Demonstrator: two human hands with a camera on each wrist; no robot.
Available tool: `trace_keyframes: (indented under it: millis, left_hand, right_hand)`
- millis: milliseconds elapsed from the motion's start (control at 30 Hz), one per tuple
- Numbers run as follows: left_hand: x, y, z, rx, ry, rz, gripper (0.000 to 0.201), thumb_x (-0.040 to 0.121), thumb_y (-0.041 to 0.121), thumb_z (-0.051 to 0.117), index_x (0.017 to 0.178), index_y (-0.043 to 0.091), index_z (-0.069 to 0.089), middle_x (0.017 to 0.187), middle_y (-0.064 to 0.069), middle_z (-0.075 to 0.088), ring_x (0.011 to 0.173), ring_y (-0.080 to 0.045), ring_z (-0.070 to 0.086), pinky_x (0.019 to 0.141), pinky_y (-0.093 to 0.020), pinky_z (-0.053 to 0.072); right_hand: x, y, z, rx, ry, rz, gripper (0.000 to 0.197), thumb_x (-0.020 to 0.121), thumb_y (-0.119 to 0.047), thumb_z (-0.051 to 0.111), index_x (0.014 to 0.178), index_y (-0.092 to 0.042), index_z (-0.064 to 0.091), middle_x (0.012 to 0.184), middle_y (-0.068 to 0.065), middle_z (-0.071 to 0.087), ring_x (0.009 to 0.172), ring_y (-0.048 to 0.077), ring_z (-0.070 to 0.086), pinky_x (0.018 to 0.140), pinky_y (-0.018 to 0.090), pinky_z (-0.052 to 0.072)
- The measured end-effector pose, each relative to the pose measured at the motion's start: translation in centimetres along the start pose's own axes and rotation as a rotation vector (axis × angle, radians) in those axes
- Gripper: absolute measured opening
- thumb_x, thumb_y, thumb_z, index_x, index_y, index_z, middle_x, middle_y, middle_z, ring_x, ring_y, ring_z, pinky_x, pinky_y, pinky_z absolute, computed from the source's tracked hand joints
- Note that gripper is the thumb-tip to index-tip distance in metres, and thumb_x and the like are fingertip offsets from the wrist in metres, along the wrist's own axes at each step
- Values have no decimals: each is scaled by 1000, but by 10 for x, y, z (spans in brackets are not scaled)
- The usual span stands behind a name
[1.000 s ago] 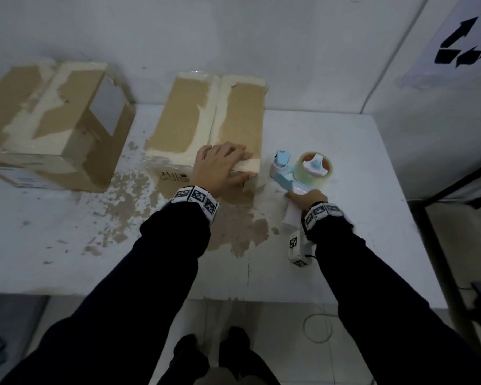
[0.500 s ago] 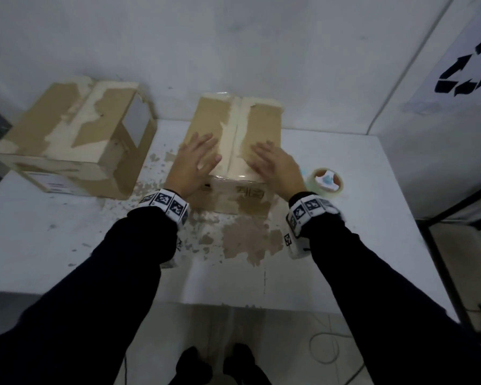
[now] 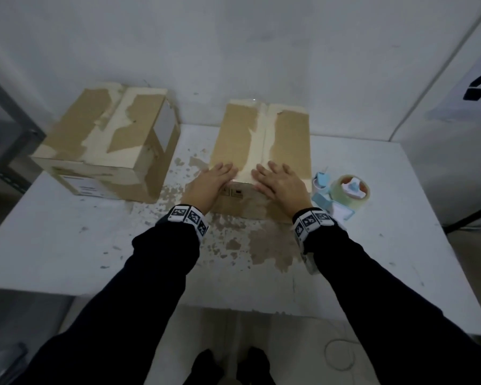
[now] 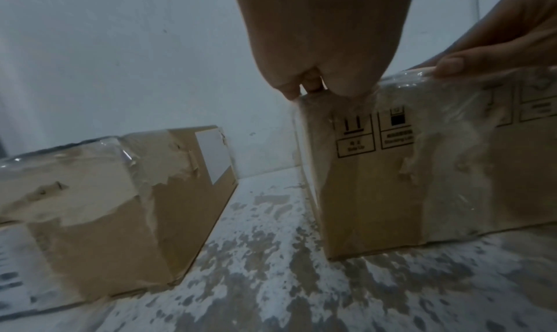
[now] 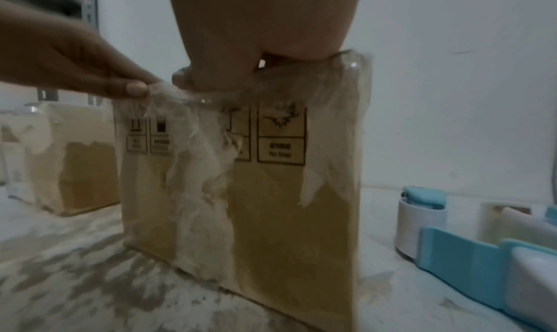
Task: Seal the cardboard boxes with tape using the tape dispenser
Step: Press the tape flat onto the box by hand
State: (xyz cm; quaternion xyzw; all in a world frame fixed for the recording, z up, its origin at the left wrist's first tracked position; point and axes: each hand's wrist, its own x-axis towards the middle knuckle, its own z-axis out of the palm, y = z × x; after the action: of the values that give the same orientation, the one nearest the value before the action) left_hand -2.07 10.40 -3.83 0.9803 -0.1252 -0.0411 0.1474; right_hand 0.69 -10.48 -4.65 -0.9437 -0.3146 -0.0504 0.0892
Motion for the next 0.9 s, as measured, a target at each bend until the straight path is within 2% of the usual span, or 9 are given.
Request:
trace_keyframes:
  millis: [167, 333, 433, 533, 600, 667, 800, 900]
  left_hand:
    - [1, 0, 3, 33, 28, 5, 49, 100, 6, 28, 147, 20, 25, 156, -2, 18, 144, -20, 16, 114, -36, 12]
    - [2, -1, 7, 28, 48, 4, 49, 100, 7, 30, 146, 20, 26, 156, -1, 19, 144, -19, 16, 115, -37, 12]
    - [3, -1, 5, 25, 12, -8, 48, 100, 8, 30, 147, 20, 24, 156, -1, 17, 145, -18, 14, 115, -36, 10]
    - [2, -2, 5, 17, 17, 6, 49, 100, 6, 28, 147, 21, 23, 157, 0, 16, 145, -18, 13, 115, -38, 10]
    - [2, -3, 6, 15, 9, 6, 50, 100, 4, 28, 147, 21, 22, 157, 0, 15, 145, -18, 13, 115, -37, 10]
    - [3, -3, 6, 10, 7, 3, 52, 100, 1, 27, 147, 21, 22, 157, 0, 14, 145, -18, 12, 116, -37, 9]
    - [4, -3, 7, 9, 11, -5, 53, 100, 0, 27, 147, 21, 22, 157, 1, 14, 145, -17, 11, 116, -36, 7]
    - [4, -4, 6, 10, 12, 4, 55, 98, -3, 27, 148, 21, 21, 157, 0, 13, 145, -17, 11, 116, -38, 8]
  right_hand:
    - [1, -21, 0, 19, -17, -36, 51, 94, -34, 32, 132, -9, 55, 133, 13, 58, 121, 32, 58, 99, 49, 45]
    - [1, -27, 1, 7, -80, 5, 46, 92, -30, 37, 123, -9, 64, 124, 14, 65, 110, 35, 64, 89, 50, 51]
    - [2, -30, -3, -2, -90, 2, 51, 94, -33, 29, 131, -11, 57, 134, 13, 58, 121, 33, 57, 98, 49, 46]
    - [-8, -22, -6, -106, -107, 42, 49, 93, -31, 33, 131, -12, 57, 132, 10, 60, 117, 30, 61, 93, 52, 48]
    - [-20, -10, -2, -117, -77, 80, 49, 94, -31, 33, 134, -12, 54, 135, 9, 58, 120, 30, 58, 95, 58, 43]
    - [-27, 0, 3, -108, -77, 89, 51, 95, -30, 27, 137, -12, 50, 140, 9, 53, 126, 32, 53, 101, 60, 36]
    - [-21, 5, 2, -46, -113, 68, 55, 96, -33, 20, 144, -16, 40, 147, 10, 45, 134, 35, 43, 108, 50, 32]
    - [-24, 8, 1, -48, -117, 60, 64, 90, -35, 6, 151, -21, 23, 157, 8, 26, 145, 28, 23, 116, 46, 16]
